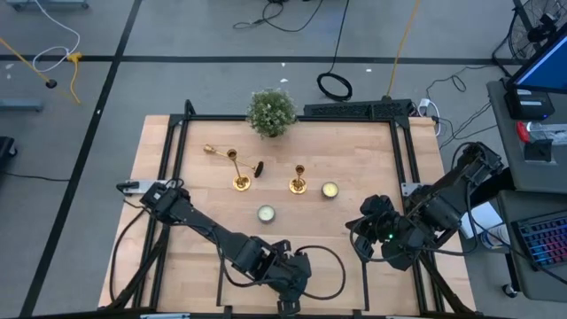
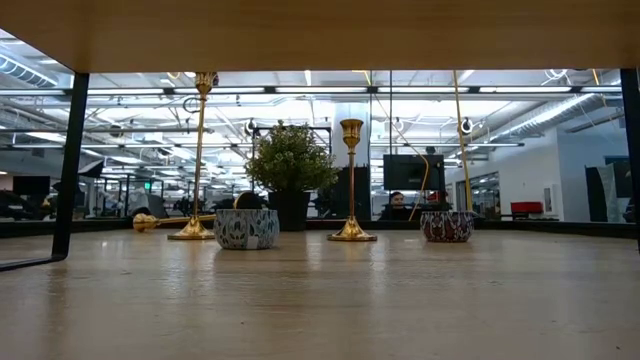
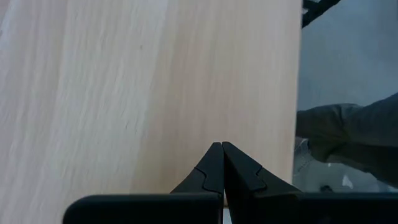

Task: Pick & Place candle stick holders
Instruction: Put the yellow scented candle on the shelf

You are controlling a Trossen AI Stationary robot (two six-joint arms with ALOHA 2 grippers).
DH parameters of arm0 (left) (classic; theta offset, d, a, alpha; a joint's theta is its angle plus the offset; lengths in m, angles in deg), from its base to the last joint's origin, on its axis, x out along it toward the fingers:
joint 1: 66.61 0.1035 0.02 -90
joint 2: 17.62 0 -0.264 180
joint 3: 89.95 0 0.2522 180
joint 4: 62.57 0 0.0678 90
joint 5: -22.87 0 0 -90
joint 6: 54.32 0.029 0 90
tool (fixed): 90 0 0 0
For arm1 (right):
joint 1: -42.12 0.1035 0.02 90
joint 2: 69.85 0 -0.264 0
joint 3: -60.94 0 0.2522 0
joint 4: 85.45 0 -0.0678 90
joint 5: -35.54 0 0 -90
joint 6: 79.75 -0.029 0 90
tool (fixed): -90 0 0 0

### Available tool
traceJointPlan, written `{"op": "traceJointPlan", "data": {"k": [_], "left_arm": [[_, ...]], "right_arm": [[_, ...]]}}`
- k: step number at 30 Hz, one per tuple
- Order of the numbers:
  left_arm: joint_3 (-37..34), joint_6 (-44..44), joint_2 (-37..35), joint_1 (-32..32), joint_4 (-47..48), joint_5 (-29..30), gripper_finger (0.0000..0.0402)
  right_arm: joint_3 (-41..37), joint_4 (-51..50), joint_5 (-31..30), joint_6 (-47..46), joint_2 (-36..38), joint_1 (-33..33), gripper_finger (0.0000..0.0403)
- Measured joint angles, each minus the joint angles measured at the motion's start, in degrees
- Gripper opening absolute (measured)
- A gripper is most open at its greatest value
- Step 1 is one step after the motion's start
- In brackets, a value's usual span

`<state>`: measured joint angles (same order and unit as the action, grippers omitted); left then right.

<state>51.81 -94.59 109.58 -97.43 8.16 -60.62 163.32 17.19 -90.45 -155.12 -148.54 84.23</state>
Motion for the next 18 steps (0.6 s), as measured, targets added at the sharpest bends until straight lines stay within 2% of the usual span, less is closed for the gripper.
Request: {"op": "traceJointPlan", "data": {"k": [18], "left_arm": [[0.02,-6.91,-0.55,-2.62,4.84,2.22,0.0000]], "right_arm": [[0.00,1.90,-0.05,1.27,0.00,0.00,0.0000]]}}
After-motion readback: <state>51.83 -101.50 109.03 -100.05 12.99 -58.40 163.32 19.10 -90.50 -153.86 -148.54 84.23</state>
